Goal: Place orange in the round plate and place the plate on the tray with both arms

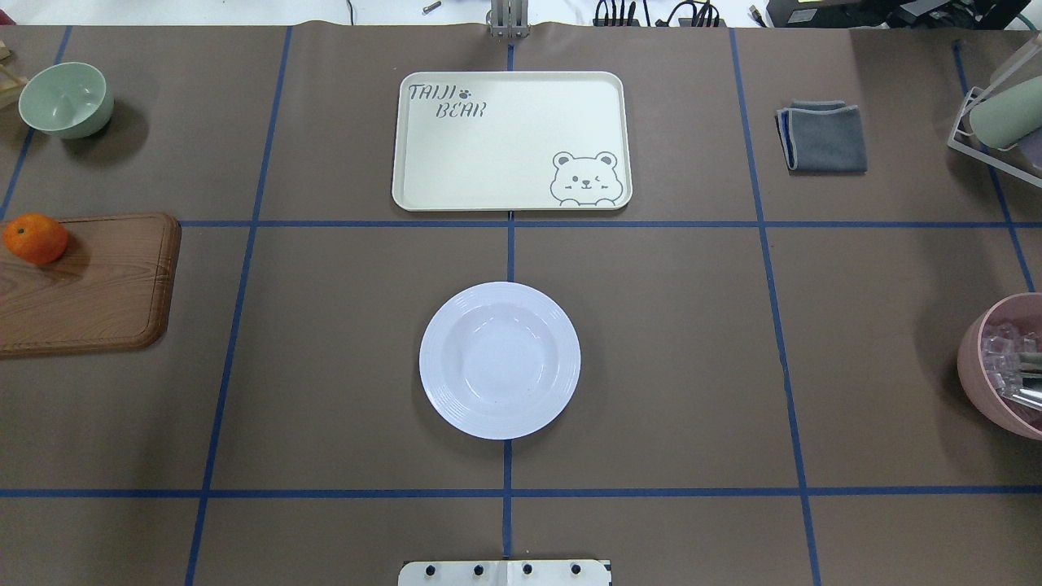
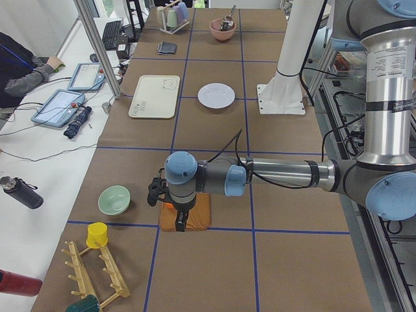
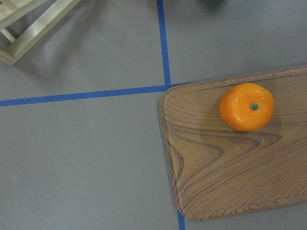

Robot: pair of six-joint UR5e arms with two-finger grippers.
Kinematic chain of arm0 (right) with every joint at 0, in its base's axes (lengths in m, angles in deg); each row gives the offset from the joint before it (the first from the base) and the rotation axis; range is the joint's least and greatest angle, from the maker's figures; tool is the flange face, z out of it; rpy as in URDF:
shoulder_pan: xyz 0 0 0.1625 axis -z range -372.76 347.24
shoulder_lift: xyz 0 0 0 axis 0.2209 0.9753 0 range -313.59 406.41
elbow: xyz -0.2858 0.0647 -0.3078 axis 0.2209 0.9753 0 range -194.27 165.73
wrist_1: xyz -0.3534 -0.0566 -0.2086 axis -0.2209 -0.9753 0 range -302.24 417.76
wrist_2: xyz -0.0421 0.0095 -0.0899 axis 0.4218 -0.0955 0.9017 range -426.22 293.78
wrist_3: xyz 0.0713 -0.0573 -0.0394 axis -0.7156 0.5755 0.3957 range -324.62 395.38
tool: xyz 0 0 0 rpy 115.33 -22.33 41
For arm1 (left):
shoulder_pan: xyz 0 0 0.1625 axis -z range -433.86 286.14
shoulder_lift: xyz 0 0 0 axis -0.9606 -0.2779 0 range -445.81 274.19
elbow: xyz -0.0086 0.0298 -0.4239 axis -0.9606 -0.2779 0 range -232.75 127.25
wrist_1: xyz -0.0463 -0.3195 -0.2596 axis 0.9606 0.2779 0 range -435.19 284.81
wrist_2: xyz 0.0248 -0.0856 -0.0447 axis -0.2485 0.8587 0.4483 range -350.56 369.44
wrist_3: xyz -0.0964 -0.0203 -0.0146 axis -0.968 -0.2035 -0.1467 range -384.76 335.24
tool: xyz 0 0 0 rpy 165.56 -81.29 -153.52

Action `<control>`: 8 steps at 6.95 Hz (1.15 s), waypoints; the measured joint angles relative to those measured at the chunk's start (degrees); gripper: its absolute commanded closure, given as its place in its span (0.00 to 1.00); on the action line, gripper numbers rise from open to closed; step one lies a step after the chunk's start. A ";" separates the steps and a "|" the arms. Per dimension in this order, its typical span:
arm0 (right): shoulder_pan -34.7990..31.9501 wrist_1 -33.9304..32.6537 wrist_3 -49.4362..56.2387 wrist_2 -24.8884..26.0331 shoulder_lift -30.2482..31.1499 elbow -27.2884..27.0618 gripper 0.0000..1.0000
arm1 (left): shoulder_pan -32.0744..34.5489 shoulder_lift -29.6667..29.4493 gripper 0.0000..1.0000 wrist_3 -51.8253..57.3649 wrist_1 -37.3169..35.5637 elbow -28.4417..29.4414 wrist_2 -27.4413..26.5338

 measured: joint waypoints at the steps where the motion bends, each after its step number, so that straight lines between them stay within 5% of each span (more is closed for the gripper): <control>1: 0.00 0.00 0.00 0.00 -0.01 0.00 0.00 | 0.00 0.00 0.02 0.00 -0.01 0.00 -0.01; 8: 0.53 2.58 -0.02 -0.31 -4.22 -2.96 0.00 | 0.01 -2.68 0.02 -0.12 3.25 -1.35 -0.77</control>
